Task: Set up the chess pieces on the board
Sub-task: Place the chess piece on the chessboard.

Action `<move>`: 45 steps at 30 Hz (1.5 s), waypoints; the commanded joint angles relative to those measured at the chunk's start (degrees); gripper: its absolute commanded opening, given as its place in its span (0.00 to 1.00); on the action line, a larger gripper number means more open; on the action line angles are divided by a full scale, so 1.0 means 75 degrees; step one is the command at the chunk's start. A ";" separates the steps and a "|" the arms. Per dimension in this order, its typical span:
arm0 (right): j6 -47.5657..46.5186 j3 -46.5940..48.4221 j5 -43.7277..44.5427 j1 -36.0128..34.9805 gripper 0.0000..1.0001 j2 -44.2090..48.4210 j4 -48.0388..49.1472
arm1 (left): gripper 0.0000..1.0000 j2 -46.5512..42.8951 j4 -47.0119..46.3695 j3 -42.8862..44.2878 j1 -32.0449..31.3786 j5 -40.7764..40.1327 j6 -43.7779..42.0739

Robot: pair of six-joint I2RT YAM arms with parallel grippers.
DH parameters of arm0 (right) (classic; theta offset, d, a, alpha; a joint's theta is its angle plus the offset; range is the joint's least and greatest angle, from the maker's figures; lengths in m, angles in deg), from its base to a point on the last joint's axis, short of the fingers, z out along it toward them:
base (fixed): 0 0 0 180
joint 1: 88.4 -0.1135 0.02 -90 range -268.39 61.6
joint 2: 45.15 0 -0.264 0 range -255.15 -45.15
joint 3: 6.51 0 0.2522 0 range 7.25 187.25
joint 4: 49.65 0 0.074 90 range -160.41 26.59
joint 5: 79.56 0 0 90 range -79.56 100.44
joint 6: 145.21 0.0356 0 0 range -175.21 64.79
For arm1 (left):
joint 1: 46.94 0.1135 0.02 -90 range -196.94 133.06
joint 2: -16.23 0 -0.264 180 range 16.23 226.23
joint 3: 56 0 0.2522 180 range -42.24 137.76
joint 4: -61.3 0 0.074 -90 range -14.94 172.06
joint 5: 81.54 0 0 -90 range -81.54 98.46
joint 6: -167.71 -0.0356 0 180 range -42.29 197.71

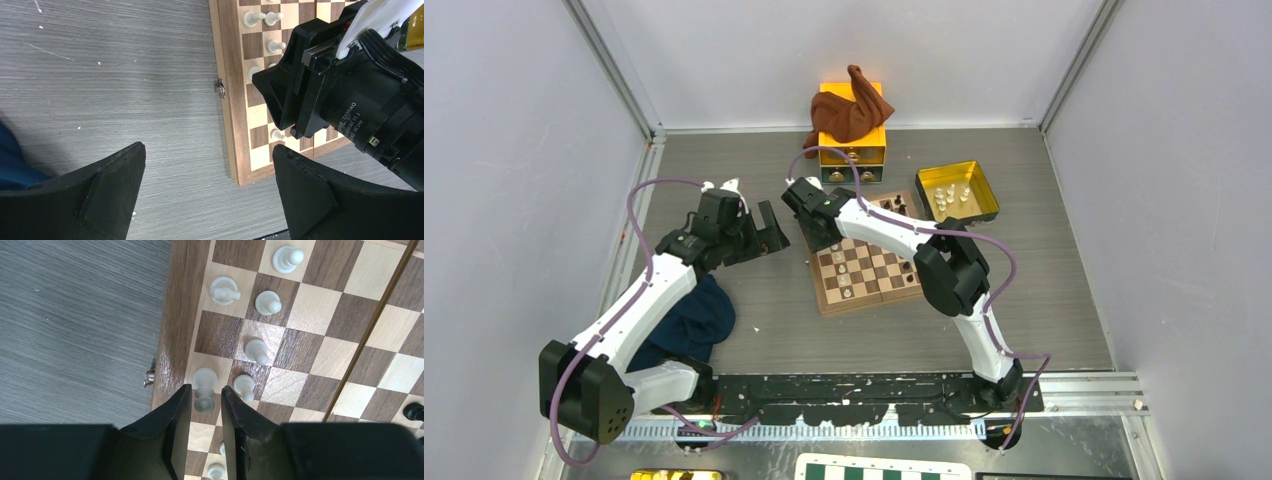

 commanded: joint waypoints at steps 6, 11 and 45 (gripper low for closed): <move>-0.0061 0.0352 0.0089 0.0010 0.36 0.0146 0.0045 | 0.98 0.0045 -0.0342 0.0258 0.0051 0.0069 -0.0116; -0.0123 0.0495 0.0143 0.0014 0.36 0.0215 -0.0003 | 0.98 0.0070 -0.0346 0.0279 0.0051 0.0079 -0.0138; 0.0205 -0.0428 0.1415 0.4243 0.49 0.2412 0.0308 | 0.98 0.0105 -0.0223 0.0535 0.0054 0.0036 -0.0325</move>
